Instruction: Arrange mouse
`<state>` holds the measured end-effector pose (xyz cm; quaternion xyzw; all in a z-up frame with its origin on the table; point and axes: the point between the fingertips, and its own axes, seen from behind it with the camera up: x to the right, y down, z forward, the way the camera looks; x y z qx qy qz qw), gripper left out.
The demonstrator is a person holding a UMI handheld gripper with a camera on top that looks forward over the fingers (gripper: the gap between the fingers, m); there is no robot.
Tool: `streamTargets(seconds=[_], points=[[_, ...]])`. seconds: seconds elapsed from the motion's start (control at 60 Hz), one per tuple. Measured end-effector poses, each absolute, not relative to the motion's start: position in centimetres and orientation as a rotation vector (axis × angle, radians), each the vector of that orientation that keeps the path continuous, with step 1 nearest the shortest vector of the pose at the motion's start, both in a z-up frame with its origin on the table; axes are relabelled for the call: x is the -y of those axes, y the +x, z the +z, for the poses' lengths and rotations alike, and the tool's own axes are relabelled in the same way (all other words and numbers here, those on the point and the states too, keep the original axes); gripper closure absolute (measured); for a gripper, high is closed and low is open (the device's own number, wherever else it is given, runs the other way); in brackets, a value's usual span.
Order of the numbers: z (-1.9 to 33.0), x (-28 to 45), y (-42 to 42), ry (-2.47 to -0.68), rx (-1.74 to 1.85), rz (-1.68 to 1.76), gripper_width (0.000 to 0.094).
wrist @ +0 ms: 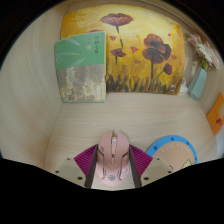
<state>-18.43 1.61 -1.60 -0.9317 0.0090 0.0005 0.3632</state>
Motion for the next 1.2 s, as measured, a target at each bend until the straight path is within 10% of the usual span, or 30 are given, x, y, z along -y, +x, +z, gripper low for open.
streamTargets(seconds=[0.467,0.917,1.2], points=[[-1.0,-1.3,-18.5,-2.440,0.043,0.054,0.0545],[22.5,-2.2,-7.6,-2.105,0.154,-0.033,0.0544],[9.4,3.1,-1.5,-2.322,0.092,-0.007,0.0548]])
